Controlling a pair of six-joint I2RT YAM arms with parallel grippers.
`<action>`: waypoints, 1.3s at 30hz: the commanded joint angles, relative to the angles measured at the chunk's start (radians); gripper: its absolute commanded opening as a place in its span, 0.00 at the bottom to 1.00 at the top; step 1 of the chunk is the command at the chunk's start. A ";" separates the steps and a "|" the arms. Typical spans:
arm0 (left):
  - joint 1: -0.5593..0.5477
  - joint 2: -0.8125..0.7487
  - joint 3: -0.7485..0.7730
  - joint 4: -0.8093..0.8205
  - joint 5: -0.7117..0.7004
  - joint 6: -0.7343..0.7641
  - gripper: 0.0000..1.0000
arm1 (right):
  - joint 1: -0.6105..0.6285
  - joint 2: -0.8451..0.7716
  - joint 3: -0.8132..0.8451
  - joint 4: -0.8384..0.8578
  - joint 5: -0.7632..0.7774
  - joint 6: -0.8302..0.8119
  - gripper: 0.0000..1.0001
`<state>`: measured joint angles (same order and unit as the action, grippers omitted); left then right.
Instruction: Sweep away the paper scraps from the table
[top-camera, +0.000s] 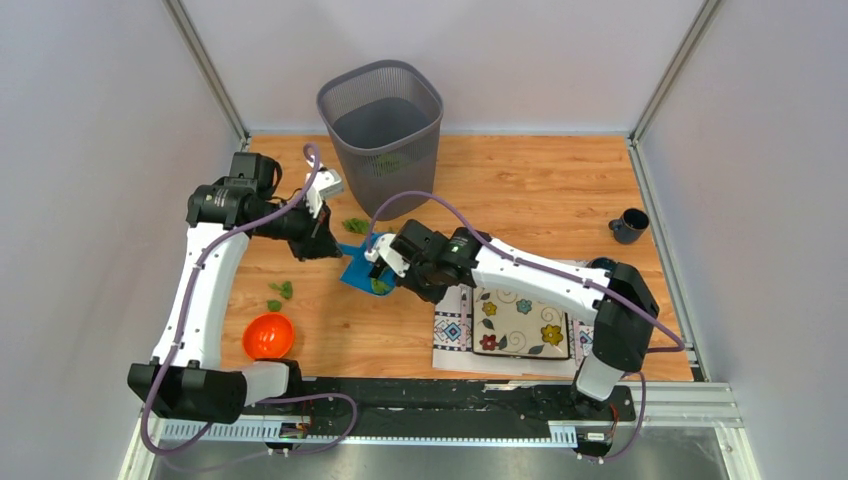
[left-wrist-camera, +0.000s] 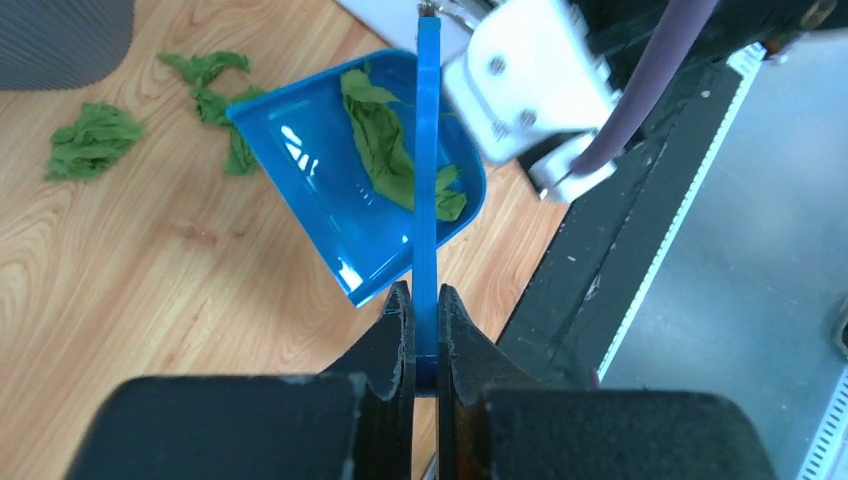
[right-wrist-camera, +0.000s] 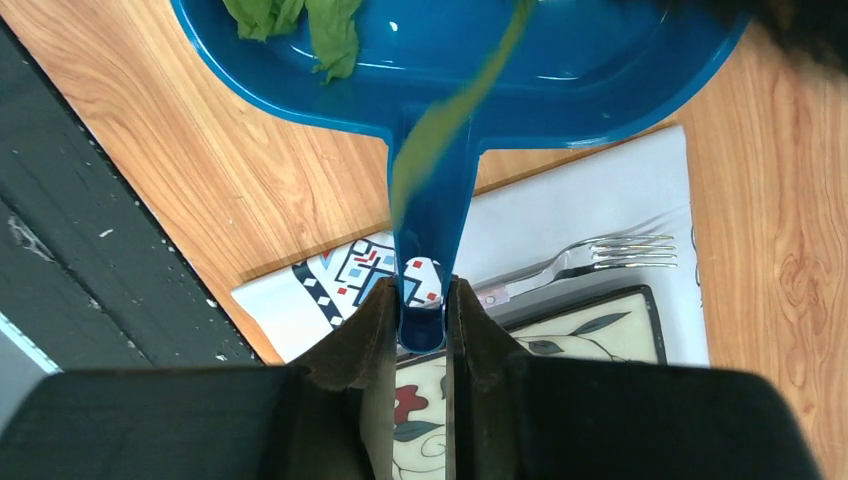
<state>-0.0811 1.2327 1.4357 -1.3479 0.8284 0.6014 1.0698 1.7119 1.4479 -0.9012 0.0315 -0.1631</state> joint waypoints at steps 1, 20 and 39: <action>-0.006 -0.045 0.003 -0.085 -0.133 0.038 0.00 | -0.047 -0.097 -0.018 0.074 -0.074 0.042 0.00; -0.040 -0.027 0.127 0.007 -0.081 -0.035 0.00 | -0.054 -0.150 -0.086 0.179 -0.077 0.053 0.00; -0.137 -0.029 0.207 0.161 -0.156 -0.231 0.00 | -0.096 -0.121 -0.132 0.240 -0.096 0.088 0.00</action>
<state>-0.2104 1.2274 1.5696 -1.2781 0.6888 0.4625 0.9966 1.6009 1.3239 -0.7132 -0.0521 -0.1009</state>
